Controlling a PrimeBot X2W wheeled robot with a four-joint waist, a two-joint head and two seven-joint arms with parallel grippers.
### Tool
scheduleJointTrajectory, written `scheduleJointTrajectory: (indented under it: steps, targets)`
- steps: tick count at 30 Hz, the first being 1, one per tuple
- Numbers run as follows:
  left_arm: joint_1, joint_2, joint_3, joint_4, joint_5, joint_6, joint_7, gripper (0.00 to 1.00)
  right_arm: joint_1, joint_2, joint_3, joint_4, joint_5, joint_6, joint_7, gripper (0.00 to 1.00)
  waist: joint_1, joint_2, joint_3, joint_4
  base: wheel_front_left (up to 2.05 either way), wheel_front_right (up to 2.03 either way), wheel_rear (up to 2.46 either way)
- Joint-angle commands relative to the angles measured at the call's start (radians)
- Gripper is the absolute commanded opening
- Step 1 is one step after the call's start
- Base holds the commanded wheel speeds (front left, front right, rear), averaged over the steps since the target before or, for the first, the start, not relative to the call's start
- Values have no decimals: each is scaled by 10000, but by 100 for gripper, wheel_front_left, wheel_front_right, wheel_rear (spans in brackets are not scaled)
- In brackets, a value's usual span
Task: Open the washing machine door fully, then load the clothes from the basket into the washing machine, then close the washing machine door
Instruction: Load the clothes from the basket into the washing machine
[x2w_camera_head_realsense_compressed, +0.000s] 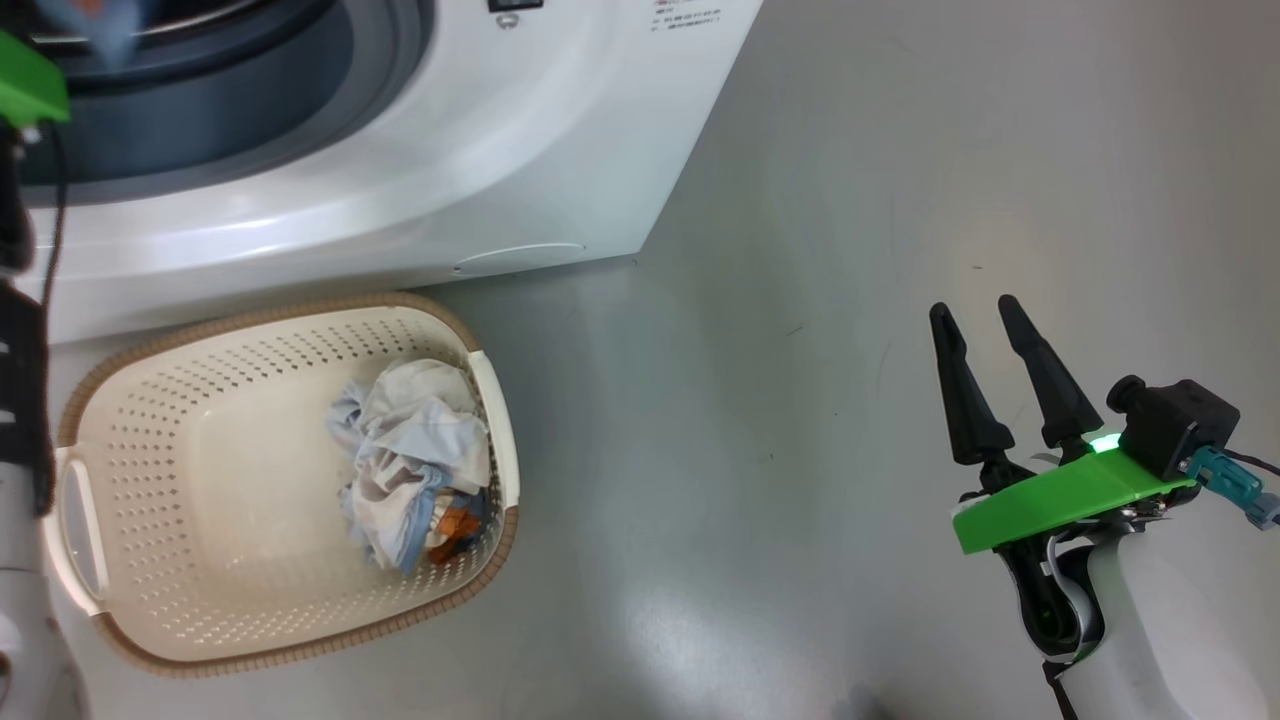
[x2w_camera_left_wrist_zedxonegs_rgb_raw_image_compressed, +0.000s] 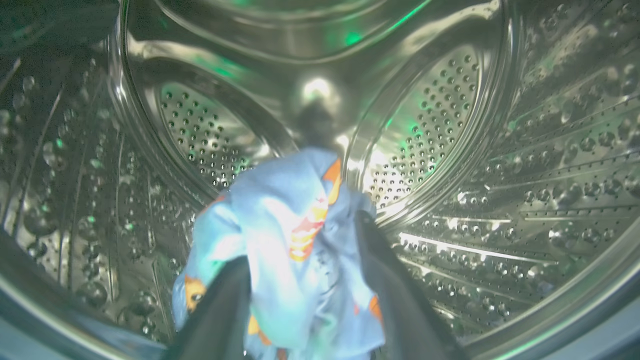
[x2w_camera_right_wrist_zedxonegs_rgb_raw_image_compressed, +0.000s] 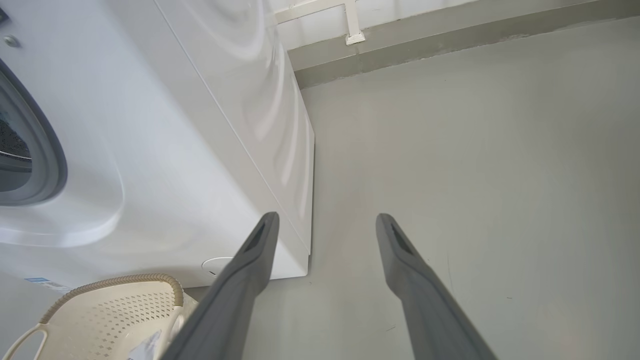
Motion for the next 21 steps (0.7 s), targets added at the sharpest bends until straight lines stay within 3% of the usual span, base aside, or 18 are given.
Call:
scheduleJointTrajectory:
  steps: [1,21]
  targets:
    - [143,431,264,-168,135,-31,-53,100,62,-2,241,-193,-58,27,-49,100,0,-1,-15,20,0,0,0]
    - [1868,-268,207,-757,-4,-69,-53,100,107,-238,104,-116,-98,27,-49,100,0,-1,-605,480,0,0,0]
